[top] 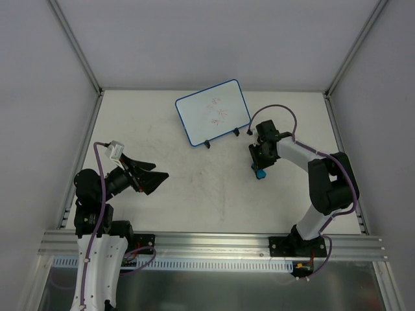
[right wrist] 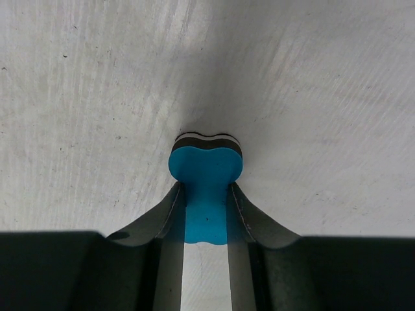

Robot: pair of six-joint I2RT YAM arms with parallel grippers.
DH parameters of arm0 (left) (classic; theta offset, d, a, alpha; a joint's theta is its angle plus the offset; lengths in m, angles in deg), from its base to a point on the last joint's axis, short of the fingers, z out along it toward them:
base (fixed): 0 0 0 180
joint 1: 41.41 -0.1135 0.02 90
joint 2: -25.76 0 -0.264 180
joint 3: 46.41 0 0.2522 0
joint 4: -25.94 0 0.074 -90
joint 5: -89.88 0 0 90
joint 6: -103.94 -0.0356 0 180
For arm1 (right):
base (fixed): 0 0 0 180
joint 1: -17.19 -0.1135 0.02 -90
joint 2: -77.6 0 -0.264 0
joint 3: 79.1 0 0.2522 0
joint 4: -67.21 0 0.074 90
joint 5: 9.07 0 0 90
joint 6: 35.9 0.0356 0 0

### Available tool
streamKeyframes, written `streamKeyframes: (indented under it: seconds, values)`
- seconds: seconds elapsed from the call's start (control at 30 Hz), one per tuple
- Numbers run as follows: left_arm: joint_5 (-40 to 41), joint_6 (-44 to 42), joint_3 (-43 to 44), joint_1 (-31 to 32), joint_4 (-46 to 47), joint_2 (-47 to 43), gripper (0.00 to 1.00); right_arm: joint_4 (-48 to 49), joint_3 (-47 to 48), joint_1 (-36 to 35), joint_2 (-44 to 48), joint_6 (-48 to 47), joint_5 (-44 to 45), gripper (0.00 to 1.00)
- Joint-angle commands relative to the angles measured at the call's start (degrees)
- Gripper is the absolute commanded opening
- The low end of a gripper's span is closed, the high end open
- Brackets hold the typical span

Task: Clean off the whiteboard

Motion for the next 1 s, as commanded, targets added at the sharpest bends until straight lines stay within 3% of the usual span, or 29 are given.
streamKeyframes:
  seconds: [0.0, 0.13, 0.53, 0.77, 0.83, 0.97]
  values:
    - [-1.5, -1.6, 0.0, -0.2, 1.0, 0.1, 0.99, 0.2, 1.8, 0.1, 0.3, 0.4, -0.3, 0.11]
    - [-1.3, -1.6, -0.1, -0.2, 0.9, 0.1, 0.99, 0.2, 2.2, 0.1, 1.5, 1.5, -0.6, 0.00]
    - [4.3, -4.2, -0.9, -0.2, 1.1, 2.9, 0.99, -0.4, 6.4, -1.8, 8.1, 6.5, -3.0, 0.00]
    - [10.0, 3.2, 3.0, -0.3, 3.5, 8.5, 0.99, 4.5, 8.7, -2.6, 10.5, 9.3, -3.3, 0.00]
    - [5.3, 3.6, 5.4, -0.2, 4.4, 14.0, 0.99, 4.6, 10.5, -2.9, 10.4, 9.1, -3.6, 0.00]
    - [-2.1, 16.8, 0.1, -0.2, 32.4, 22.0, 0.99, 4.6, 12.9, -2.9, 9.6, 8.6, -4.9, 0.00]
